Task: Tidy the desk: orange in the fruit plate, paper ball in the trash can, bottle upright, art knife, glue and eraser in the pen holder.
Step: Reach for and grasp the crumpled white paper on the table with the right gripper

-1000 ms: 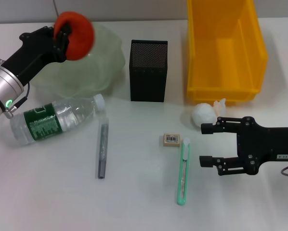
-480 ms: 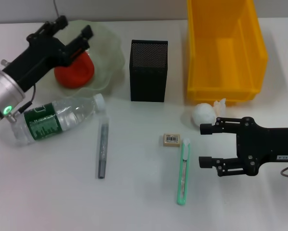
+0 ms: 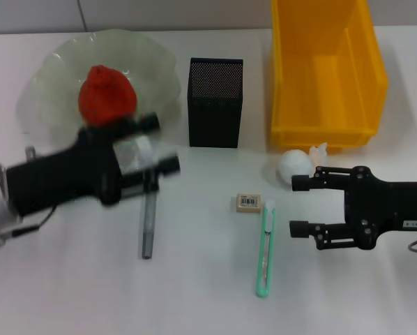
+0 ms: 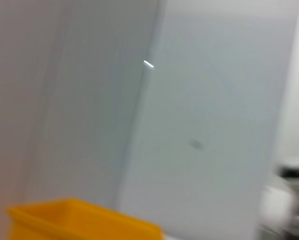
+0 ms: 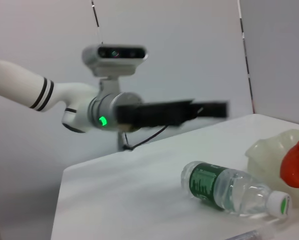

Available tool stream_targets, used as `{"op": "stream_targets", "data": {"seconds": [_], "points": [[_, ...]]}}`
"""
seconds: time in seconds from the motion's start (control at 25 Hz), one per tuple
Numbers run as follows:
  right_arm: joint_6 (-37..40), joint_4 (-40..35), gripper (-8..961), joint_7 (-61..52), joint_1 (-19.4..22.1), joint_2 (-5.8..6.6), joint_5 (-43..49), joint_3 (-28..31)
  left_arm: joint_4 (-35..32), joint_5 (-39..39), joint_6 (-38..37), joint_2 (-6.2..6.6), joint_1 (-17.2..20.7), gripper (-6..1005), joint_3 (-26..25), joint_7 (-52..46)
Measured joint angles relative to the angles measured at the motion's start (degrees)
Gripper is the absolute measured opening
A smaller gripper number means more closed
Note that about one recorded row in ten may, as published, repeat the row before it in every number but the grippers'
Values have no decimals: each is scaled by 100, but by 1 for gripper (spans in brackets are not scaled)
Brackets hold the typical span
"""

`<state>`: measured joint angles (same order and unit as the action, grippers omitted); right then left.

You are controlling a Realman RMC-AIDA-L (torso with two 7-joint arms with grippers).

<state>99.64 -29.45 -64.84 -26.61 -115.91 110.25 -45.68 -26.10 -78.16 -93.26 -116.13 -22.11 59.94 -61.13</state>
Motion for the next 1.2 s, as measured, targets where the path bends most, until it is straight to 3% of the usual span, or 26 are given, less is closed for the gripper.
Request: {"op": "stream_targets", "data": {"seconds": [0.04,0.12,0.32,0.52,0.56,0.64,0.72,0.92,0.96,1.12,1.2], "points": [[1,-7,771,-58,-10,4,-1,19,0,0,0,0,0,801,0,0],[7,-48,771,-214,-27,14,-2,41,11,-806,-391,120,18,801,21,-155],[171,-446,771,-878,-43,22,26,24,22,-1407,-384,136,42,801,-29,-197],[676,-1751,770,-2227,-86,21,310,-19,21,-1462,-342,106,71,801,-30,-176],[926,-2385,770,-2811,-208,36,584,-25,18,-1491,-339,78,77,801,16,-145],[1199,-2964,770,-3393,-447,74,980,-41,17,-1504,-336,74,74,801,19,-143],[1331,-3170,770,-3630,-594,93,1207,-42,15,-1543,-305,63,67,801,22,-141],[1577,-3791,770,-4532,-1676,114,2887,-328,12,-1552,-259,42,63,801,27,-139],[1577,-3791,770,-4532,-1676,114,2887,-328,12,-1552,-259,42,63,801,27,-139],[1317,-3873,770,-4754,-2011,17,3629,-819,10,-1554,-248,33,59,801,27,-138],[1032,-4030,770,-4769,-2061,-129,3918,-1112,22,-1558,-204,6,46,801,-6,-151]]}}
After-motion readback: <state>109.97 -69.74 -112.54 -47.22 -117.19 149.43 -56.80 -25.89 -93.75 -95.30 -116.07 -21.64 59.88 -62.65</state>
